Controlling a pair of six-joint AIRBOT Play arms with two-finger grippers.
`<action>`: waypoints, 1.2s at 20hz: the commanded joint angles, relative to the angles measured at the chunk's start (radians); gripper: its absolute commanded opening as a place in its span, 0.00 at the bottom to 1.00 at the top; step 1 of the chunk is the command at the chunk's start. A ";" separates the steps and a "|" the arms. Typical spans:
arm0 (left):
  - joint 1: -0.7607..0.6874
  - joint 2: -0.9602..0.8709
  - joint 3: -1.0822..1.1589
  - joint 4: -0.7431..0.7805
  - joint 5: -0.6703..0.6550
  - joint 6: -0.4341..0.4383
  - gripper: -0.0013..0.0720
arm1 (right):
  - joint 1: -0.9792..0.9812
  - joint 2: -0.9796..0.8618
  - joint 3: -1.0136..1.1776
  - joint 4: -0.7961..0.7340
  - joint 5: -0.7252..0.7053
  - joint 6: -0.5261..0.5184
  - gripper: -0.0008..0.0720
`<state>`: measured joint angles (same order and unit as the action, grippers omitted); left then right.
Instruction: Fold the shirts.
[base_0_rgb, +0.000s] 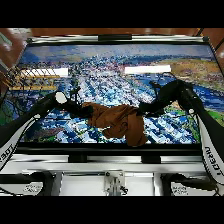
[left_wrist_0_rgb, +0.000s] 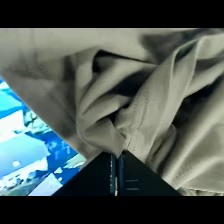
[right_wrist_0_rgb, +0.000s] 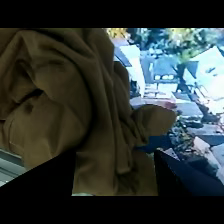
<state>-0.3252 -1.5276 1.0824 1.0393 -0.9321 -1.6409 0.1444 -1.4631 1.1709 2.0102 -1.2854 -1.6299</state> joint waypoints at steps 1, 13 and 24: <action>0.001 0.006 0.017 -0.002 -0.004 0.009 0.06 | 0.068 -0.047 0.000 0.011 0.035 -0.034 0.82; 0.013 0.468 0.494 0.049 0.002 0.341 0.06 | 0.051 0.383 0.409 -0.158 0.056 -0.322 0.11; 0.058 0.818 0.714 0.288 -0.278 0.085 0.06 | 0.051 0.711 0.627 -0.132 0.155 -0.212 0.11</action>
<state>-0.2714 -0.7456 1.7866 1.1912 -0.9836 -1.4502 0.1947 -0.7883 1.7805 1.8782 -1.0370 -1.8774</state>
